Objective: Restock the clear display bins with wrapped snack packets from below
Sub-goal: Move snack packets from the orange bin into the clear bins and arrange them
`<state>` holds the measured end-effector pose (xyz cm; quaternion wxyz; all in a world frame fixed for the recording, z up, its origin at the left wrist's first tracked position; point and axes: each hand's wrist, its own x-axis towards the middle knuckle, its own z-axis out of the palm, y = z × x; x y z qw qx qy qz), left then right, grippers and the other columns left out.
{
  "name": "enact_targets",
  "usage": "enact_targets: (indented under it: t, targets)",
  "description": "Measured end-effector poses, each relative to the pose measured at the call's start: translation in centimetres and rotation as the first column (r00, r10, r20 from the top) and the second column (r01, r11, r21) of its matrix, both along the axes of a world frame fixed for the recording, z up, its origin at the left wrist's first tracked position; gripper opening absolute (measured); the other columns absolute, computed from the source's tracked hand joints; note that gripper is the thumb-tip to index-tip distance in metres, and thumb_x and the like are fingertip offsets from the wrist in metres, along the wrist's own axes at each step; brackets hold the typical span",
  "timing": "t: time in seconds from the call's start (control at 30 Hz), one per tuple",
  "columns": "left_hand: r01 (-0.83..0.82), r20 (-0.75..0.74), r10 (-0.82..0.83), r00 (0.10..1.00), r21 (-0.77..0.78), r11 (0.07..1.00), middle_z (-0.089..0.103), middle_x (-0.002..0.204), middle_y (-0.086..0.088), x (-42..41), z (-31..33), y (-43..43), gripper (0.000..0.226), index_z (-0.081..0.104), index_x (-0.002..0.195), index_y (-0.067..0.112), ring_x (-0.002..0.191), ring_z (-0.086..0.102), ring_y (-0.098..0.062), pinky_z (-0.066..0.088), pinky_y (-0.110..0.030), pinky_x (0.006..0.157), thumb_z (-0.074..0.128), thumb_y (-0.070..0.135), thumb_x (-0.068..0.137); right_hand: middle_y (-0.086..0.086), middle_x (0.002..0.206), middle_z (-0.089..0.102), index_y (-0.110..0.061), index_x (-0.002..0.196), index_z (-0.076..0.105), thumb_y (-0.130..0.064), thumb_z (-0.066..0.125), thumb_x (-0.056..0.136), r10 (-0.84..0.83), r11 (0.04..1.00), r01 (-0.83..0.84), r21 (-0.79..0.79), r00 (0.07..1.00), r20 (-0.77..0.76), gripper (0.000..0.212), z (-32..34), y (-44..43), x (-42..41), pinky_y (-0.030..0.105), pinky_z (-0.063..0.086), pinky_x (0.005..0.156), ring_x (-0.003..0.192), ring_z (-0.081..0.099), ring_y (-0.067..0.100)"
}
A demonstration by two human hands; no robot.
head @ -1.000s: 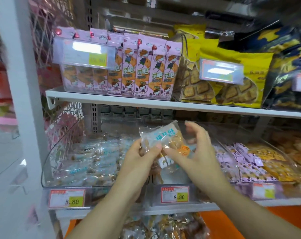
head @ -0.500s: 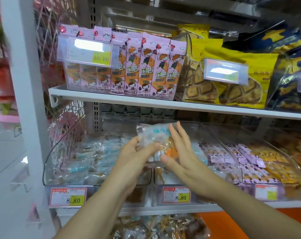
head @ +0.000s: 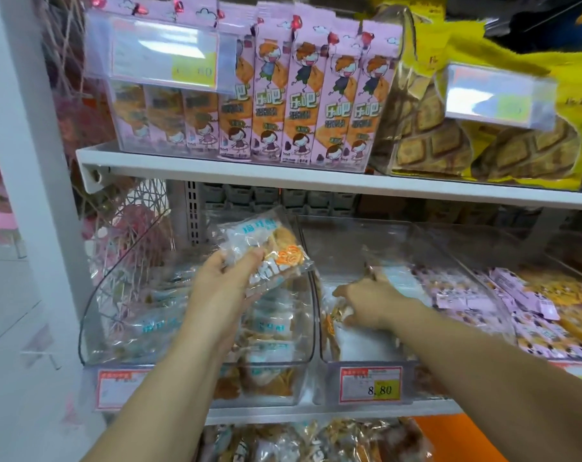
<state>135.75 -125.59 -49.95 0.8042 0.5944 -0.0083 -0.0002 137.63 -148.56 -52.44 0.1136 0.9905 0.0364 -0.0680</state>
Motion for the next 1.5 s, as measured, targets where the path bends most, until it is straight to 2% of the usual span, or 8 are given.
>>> enact_targets:
  t: [0.27,0.5,0.63,0.77,0.87,1.0,1.1,1.5]
  targets:
    - [0.015,-0.006,-0.015,1.0,-0.017,1.0,0.073,0.1,-0.001,0.6,-0.4,-0.3,0.013,0.064,0.098,0.015,0.096,0.069,-0.015,0.055,-0.034,0.082,0.065,0.023,0.088,0.001,0.11,0.065,-0.02,0.112,0.06,-0.034,0.064,0.085,0.033,0.995,-0.034,-0.089,0.999,-0.018,0.03,-1.6,0.0,1.4,0.04,0.023,0.109,0.11,0.057,0.022]
    - [-0.008,0.048,0.005,0.999,0.045,0.999,0.072,0.101,0.001,0.0,-0.2,-0.5,0.024,0.062,0.108,0.021,0.097,0.068,-0.017,0.051,-0.044,0.092,0.068,0.028,0.085,0.003,0.093,0.058,-0.016,0.102,0.054,-0.016,0.057,0.086,-0.202,0.834,0.073,0.547,0.963,0.178,0.017,2.7,-0.8,-1.9,0.025,0.036,0.062,0.081,0.053,0.02]
    - [-0.004,0.107,-0.008,0.994,0.118,0.993,0.07,0.103,0.002,-1.0,0.4,-0.4,0.039,0.063,0.105,0.031,0.098,0.067,-0.018,0.05,-0.048,0.093,0.075,0.047,0.071,0.004,0.09,0.064,-0.008,0.102,0.062,0.003,0.045,0.089,-0.356,0.284,0.012,0.959,0.93,0.094,0.024,4.9,-1.2,-5.9,0.026,0.049,0.077,0.079,0.058,0.018]
    - [-0.015,0.168,-0.025,0.985,0.234,0.972,0.068,0.088,0.013,-2.6,0.8,-0.9,0.014,0.059,0.093,0.034,0.093,0.066,-0.011,0.052,-0.036,0.087,0.07,0.032,0.084,0.016,0.089,0.068,-0.002,0.105,0.059,-0.006,0.035,0.095,-0.238,-0.407,0.106,0.907,0.947,-0.217,0.026,6.4,-1.0,-9.3,0.033,0.055,0.066,0.07,0.066,0.022]
    - [-0.137,0.347,0.007,0.938,0.353,0.926,0.066,0.089,0.015,-4.4,1.7,-1.4,0.02,0.059,0.104,0.027,0.079,0.061,0.007,0.047,-0.014,0.07,0.067,0.028,0.086,0.016,0.1,0.071,-0.005,0.109,0.059,-0.027,0.052,0.087,-0.124,-0.572,0.17,0.802,0.949,-0.289,0.032,7.8,-0.2,-11.2,0.037,0.056,0.07,0.079,0.071,0.023]
    - [-0.106,0.417,-0.084,0.905,0.412,0.905,0.063,0.072,0.017,-6.2,2.8,-1.8,0.013,0.056,0.094,0.033,0.063,0.059,0.003,0.042,-0.01,0.051,0.066,0.028,0.087,0.005,0.101,0.072,-0.014,0.107,0.066,-0.025,0.064,0.076,-0.051,-0.141,-0.002,0.99,0.999,-0.005,0.033,9.4,1.7,-13.2,0.025,0.055,0.073,0.086,0.067,0.012]
    - [0.117,0.311,-0.264,0.913,0.42,0.9,0.071,0.09,0.014,-6.8,3.1,-2.0,0.022,0.059,0.109,0.033,0.083,0.067,-0.008,0.056,-0.024,0.072,0.061,0.021,0.091,-0.009,0.099,0.073,-0.027,0.102,0.068,-0.017,0.076,0.073,-0.069,0.23,-0.219,0.948,0.968,0.241,0.032,10.7,2.2,-14.1,0.022,0.053,0.084,0.091,0.066,0.005]
    - [0.553,0.11,-0.563,0.819,0.111,0.826,0.071,0.111,-0.004,-7.1,1.3,-2.8,0.031,0.056,0.121,0.029,0.097,0.065,-0.022,0.045,-0.039,0.084,0.05,0.03,0.09,-0.016,0.106,0.046,-0.046,0.109,0.046,-0.032,0.072,0.08,0.138,0.7,-0.267,0.663,0.961,0.241,0.041,11.9,2.1,-14.3,0.008,0.039,0.079,0.097,0.048,-0.009]
